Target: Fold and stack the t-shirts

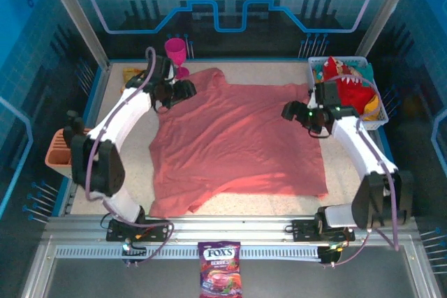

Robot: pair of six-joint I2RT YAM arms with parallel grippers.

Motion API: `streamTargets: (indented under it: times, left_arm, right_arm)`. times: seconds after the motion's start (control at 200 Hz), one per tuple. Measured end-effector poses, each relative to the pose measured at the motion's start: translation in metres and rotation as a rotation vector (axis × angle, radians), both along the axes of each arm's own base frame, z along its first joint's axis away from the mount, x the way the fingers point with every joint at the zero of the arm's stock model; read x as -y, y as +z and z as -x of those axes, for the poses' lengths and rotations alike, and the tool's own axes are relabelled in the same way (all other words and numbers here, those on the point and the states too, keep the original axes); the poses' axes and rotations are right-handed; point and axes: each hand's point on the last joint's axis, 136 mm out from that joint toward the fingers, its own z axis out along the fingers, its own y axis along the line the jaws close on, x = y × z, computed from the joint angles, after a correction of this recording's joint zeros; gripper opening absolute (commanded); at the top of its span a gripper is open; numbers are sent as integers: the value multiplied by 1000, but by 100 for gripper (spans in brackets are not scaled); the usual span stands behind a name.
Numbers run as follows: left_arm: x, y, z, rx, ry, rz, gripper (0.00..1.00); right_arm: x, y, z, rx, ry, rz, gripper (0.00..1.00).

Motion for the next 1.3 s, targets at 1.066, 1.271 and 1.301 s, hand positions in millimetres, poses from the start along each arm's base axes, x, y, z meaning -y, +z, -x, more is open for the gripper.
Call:
streamTargets:
  times: [1.066,1.271,1.301]
  left_arm:
    - [-77,-124,-164,-53,86,-174,54]
    - [-77,-132,-153,-114,84,-177,53]
    - [-76,-133,-152,-121,85,-176,53]
  right_arm:
    - [48,-112,-215,-123,11,163,70]
    - [46,-127,-212,-180,29,166,69]
    - [45,-127,-212,-182,32,167,67]
